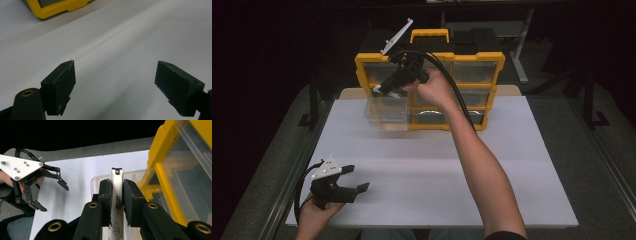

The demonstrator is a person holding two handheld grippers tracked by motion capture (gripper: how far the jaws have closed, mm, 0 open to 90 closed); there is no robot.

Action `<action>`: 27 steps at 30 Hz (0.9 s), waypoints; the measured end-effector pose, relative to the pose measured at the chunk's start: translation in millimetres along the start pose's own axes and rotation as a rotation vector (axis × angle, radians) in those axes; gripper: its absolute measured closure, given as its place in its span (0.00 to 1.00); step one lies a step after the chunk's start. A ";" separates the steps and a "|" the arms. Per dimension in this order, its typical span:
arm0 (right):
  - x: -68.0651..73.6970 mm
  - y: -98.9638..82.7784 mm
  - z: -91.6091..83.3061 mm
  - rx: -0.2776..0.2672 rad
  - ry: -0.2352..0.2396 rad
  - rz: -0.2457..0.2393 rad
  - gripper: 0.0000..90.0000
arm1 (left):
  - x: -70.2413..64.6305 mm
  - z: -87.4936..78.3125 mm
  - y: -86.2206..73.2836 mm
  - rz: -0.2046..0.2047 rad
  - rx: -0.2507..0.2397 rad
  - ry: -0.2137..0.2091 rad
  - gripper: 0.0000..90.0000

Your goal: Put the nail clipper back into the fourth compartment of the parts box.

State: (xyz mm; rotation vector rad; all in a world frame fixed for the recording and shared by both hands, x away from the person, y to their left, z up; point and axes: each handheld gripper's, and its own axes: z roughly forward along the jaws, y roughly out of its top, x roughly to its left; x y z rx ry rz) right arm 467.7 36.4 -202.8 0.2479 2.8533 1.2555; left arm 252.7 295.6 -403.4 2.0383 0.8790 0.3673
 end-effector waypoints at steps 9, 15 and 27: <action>-2.4 -7.9 7.0 0.004 -0.011 -0.003 0.84 | -0.8 0.2 0.3 -0.001 0.002 -0.002 0.19; -2.6 -12.3 11.2 0.006 -0.012 -0.002 0.84 | -1.2 0.2 0.4 0.003 -0.001 -0.003 0.19; -2.7 -18.6 21.5 0.024 -0.015 0.003 0.84 | -1.0 0.2 0.4 0.009 -0.001 -0.003 0.19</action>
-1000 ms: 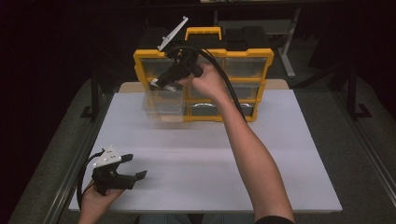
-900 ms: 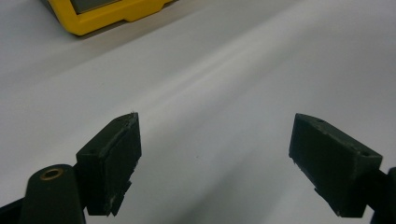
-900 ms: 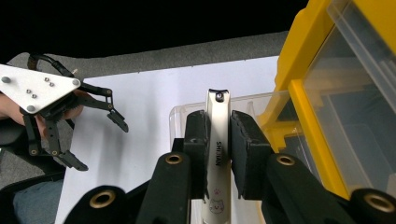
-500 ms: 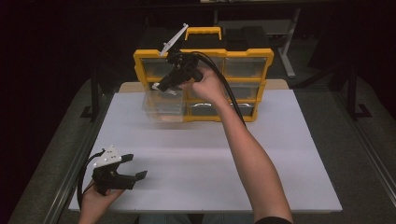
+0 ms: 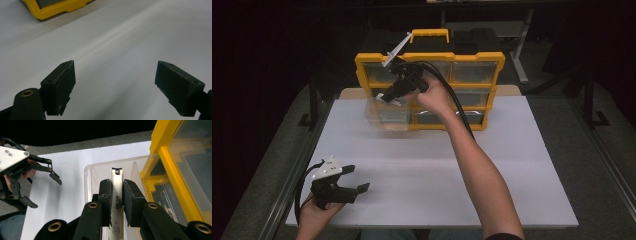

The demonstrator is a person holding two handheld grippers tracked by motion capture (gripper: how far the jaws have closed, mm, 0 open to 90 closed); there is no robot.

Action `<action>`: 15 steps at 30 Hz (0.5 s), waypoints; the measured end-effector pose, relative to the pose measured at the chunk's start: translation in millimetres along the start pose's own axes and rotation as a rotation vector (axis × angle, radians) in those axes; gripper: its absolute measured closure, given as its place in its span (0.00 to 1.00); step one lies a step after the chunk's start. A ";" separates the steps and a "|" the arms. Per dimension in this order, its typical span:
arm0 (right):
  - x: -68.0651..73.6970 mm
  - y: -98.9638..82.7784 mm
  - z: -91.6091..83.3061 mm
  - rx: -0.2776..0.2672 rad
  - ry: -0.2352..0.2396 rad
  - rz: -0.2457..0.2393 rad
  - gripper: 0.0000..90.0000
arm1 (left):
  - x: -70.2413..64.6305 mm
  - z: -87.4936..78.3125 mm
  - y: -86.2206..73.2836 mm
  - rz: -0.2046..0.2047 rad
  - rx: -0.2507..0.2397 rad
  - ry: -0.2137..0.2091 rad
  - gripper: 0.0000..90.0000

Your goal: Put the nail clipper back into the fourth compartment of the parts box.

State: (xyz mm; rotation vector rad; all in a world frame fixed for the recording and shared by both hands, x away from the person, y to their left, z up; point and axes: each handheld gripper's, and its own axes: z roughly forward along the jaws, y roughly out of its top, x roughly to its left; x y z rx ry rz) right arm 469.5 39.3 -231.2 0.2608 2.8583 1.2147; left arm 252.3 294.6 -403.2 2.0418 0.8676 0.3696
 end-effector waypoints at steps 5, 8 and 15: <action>-0.3 -3.2 3.4 0.006 -0.005 0.005 0.84 | -0.3 -0.1 0.3 0.002 -0.003 0.001 0.19; -0.6 -5.0 7.0 0.014 0.000 0.006 0.84 | -0.5 0.3 0.3 0.001 -0.003 0.001 0.19; 0.0 -8.0 12.9 0.028 -0.004 0.009 0.84 | -0.4 0.4 0.3 0.002 -0.002 0.001 0.19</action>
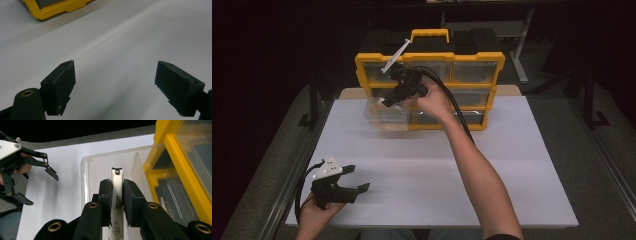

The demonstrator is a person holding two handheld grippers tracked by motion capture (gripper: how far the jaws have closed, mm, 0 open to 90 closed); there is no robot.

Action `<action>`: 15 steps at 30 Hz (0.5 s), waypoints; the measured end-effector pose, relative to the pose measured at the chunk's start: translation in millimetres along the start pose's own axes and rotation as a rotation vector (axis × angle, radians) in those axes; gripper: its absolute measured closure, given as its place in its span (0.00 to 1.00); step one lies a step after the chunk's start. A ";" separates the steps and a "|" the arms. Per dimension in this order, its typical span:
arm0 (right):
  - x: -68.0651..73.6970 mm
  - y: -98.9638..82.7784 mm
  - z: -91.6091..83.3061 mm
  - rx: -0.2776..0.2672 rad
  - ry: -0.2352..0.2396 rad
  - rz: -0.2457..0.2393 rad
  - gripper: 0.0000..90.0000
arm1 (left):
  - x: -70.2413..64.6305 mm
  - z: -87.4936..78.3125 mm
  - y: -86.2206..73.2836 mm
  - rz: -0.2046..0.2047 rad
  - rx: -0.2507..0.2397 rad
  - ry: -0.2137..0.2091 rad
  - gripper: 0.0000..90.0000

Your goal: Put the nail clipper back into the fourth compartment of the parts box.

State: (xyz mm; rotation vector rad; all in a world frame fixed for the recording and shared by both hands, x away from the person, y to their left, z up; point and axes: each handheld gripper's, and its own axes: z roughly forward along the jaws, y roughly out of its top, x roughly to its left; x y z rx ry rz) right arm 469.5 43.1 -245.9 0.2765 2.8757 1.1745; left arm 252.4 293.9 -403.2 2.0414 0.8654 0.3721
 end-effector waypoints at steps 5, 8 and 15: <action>-0.9 -2.9 5.4 0.008 0.005 0.007 0.84 | 0.0 0.0 0.0 0.001 0.001 0.000 0.19; -1.2 -4.3 8.3 0.012 0.008 0.017 0.84 | 0.4 -0.5 0.1 0.009 0.006 0.000 0.19; -0.9 -5.3 13.7 0.035 -0.003 0.033 0.80 | 1.2 0.3 -0.1 0.016 0.009 0.001 0.18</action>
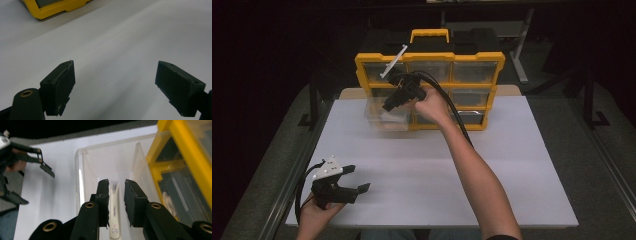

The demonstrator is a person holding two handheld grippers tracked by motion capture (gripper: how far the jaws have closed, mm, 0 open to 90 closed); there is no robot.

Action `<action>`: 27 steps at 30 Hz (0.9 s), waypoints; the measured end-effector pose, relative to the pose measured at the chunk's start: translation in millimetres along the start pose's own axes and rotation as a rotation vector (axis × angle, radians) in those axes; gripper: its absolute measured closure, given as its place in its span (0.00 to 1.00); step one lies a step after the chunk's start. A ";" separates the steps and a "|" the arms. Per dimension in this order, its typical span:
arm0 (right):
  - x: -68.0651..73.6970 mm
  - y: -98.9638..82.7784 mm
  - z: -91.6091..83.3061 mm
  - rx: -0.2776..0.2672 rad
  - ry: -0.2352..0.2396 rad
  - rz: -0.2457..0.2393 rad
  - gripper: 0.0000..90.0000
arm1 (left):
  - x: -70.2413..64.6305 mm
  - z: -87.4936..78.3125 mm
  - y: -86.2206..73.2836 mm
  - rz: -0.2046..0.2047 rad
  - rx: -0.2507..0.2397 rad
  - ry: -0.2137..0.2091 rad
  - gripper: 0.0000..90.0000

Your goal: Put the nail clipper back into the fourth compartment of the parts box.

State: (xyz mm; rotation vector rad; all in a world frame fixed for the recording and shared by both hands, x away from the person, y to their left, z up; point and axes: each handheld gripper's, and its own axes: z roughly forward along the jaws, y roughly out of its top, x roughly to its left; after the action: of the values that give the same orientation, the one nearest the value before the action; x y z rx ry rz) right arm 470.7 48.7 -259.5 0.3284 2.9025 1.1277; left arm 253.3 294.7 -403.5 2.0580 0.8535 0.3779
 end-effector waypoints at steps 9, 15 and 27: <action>0.0 -4.6 -22.2 -0.068 -0.002 0.024 0.71 | -0.6 0.5 0.2 -0.009 -0.003 0.001 0.18; -0.6 -17.1 -44.1 -0.158 -0.003 0.079 0.58 | 0.8 -0.9 -0.3 -0.019 -0.007 0.006 0.18; 1.3 -57.8 -65.2 -0.233 -0.047 0.160 0.34 | 3.2 -3.6 -0.7 -0.030 -0.011 0.006 0.18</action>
State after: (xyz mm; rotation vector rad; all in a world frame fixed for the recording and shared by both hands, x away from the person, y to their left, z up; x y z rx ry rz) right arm 452.9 -36.1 -249.8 0.5796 2.7067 1.4414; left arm 253.4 299.3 -402.1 2.0322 0.8836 0.3718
